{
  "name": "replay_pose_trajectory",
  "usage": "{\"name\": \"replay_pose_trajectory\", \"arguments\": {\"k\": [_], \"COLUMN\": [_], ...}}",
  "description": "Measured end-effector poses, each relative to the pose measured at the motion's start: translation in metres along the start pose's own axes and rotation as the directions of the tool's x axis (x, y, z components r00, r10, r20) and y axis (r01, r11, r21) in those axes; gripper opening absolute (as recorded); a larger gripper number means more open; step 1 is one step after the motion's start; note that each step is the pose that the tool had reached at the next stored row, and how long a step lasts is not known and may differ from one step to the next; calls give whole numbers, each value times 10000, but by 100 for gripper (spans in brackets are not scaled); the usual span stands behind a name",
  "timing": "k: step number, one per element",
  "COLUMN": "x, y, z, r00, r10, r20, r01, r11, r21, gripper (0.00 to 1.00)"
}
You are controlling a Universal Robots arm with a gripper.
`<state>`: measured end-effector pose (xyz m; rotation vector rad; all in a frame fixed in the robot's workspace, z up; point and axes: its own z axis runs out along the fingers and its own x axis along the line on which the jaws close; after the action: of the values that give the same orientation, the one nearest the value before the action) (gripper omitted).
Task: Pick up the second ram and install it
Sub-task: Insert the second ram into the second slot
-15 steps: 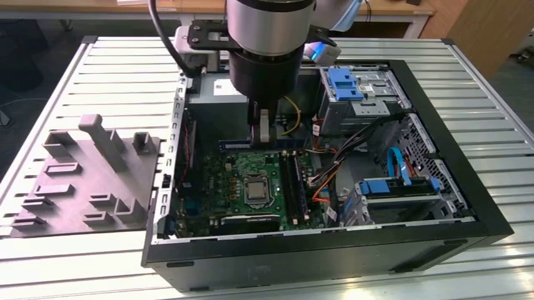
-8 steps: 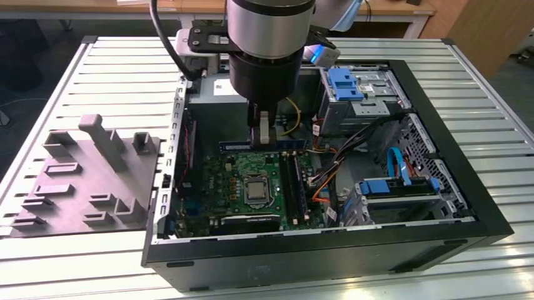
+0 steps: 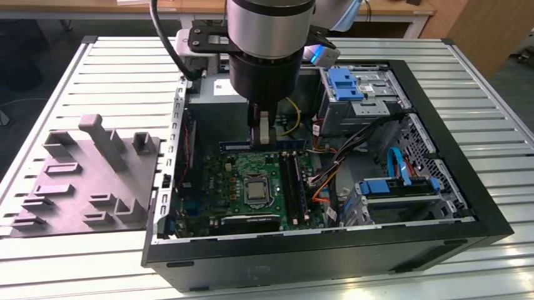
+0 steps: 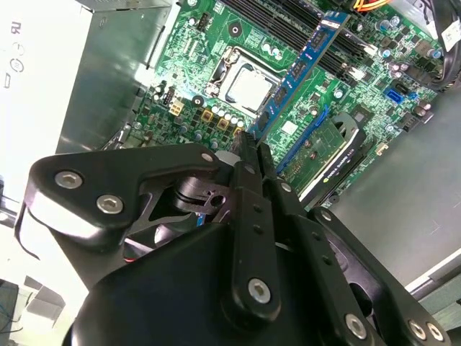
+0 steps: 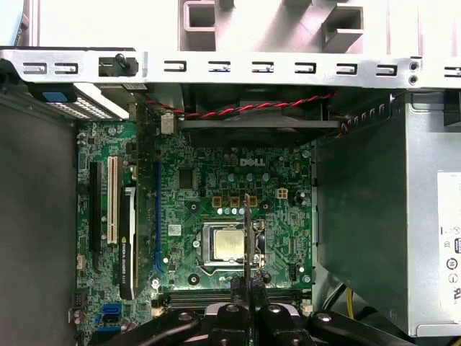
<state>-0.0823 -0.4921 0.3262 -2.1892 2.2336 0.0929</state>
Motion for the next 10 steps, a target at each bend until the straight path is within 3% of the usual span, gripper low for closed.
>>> {"name": "replay_pose_trajectory", "arguments": {"k": [5, 10], "x": [0, 1], "y": [0, 0], "z": [3, 10], "r00": [9997, 9938], "r10": [229, 1109], "r20": [8, 40], "r01": [-229, -1109], "r11": [9997, 9938], "r21": [12, 54], "gripper": [13, 13]}}
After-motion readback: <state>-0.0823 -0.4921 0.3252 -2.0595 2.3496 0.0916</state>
